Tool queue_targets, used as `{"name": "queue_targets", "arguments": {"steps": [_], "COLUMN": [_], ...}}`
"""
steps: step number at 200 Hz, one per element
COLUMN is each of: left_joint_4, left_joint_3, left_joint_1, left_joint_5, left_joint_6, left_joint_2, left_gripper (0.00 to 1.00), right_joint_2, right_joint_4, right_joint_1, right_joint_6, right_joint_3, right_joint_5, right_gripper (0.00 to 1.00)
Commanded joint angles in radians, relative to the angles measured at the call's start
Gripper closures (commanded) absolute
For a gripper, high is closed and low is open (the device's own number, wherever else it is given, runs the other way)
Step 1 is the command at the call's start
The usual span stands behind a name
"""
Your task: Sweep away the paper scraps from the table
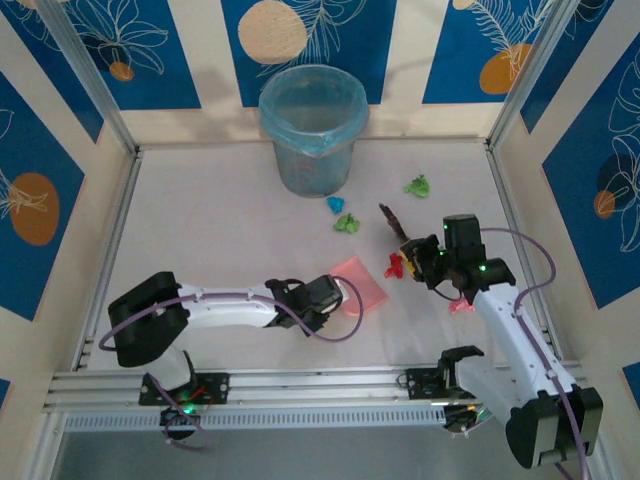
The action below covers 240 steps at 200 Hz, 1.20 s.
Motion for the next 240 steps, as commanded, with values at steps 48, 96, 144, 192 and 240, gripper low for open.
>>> {"name": "queue_targets", "arguments": {"steps": [48, 96, 144, 192, 240], "left_joint_4": [-0.069, -0.092, -0.095, -0.09, -0.058], "left_joint_3": [0.046, 0.067, 0.07, 0.069, 0.053], "left_joint_1": [-0.007, -0.007, -0.009, -0.014, -0.02], "left_joint_5": [-0.013, 0.011, 0.023, 0.009, -0.036], "left_joint_6": [-0.016, -0.026, -0.032, -0.035, -0.04], "left_joint_2": [0.058, 0.075, 0.061, 0.043, 0.002], "left_gripper": [1.0, 1.0, 1.0, 1.0, 1.0], "right_joint_2": [-0.216, -0.215, -0.214, -0.281, -0.351], "right_joint_4": [-0.171, -0.061, 0.018, -0.075, -0.154], "right_joint_1": [0.161, 0.282, 0.385, 0.415, 0.373], "right_joint_6": [0.273, 0.387, 0.419, 0.424, 0.318], "right_joint_3": [-0.08, -0.112, -0.098, -0.053, -0.04], "right_joint_5": [0.001, -0.068, -0.061, 0.032, 0.162], "right_gripper": [1.0, 1.0, 1.0, 1.0, 1.0]}}
